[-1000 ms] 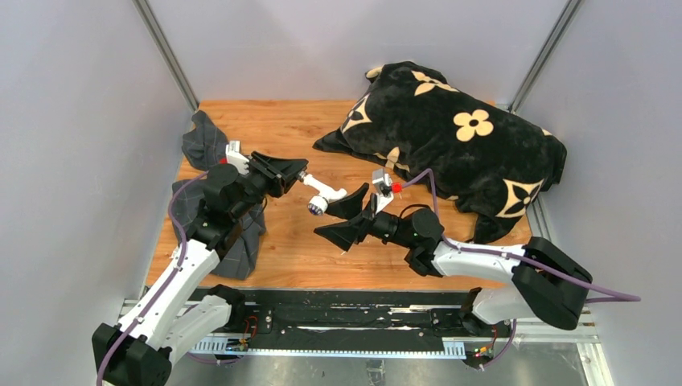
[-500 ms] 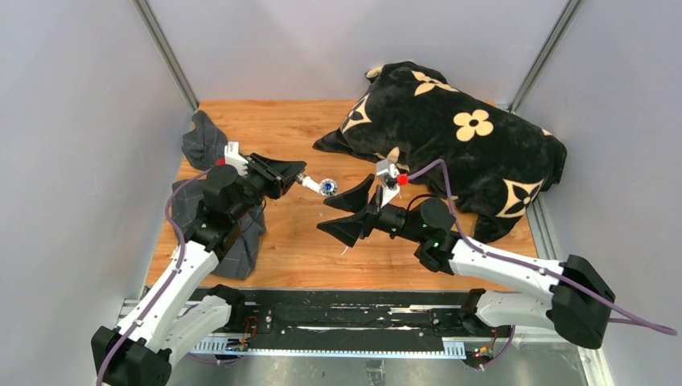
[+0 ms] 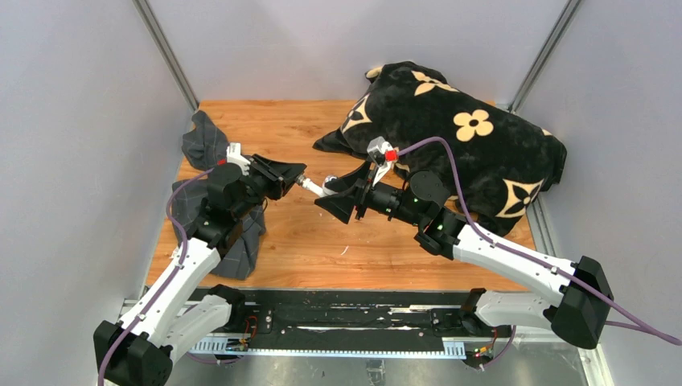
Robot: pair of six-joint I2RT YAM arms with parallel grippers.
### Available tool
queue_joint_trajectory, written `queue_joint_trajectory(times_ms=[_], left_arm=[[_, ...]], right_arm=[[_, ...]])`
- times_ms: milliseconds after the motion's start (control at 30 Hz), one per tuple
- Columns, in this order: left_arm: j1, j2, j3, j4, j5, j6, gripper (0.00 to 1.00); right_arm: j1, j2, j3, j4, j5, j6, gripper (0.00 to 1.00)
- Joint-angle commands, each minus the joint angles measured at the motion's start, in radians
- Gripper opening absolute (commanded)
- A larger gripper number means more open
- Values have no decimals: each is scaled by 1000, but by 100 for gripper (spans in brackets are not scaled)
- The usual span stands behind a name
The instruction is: Install the water faucets
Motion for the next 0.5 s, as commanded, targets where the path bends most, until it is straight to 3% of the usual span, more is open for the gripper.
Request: queue_joint_trajectory(times_ms=[0, 233, 467], left_arm=[[-4, -8, 7, 70, 34, -9, 0], [-4, -18, 0, 67, 39, -9, 0], [-4, -27, 8, 65, 44, -6, 0]], right_arm=[[-35, 34, 26, -160, 160, -18, 54], [-129, 100, -22, -184, 155, 113, 41], [-131, 146, 36, -335, 185, 32, 39]])
